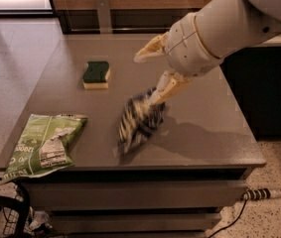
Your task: Move blue chip bag near green jalapeno chip bag
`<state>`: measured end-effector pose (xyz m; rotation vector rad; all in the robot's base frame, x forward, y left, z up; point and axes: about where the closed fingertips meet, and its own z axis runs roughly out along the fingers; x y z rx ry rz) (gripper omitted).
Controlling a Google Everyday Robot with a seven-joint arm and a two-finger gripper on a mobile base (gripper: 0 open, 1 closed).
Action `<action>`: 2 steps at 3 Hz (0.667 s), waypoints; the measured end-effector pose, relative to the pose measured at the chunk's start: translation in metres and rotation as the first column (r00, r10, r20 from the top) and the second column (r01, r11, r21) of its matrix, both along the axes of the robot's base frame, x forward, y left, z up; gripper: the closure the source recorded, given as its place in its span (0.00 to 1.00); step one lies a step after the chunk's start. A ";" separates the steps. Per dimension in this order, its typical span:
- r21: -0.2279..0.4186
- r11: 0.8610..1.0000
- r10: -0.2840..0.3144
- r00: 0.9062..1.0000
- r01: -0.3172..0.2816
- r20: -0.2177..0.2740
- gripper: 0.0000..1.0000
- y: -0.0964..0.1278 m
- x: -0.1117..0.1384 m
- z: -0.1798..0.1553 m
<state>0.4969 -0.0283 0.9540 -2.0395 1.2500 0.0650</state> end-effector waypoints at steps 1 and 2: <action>-0.001 1.000 0.002 1.000 -0.002 0.001 0.00 0.001 -0.001 0.000; -0.001 1.000 0.002 1.000 -0.002 0.001 0.00 0.001 -0.001 0.000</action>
Offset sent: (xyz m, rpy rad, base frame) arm -0.0006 0.0012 0.0003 -0.0010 -0.0006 0.0022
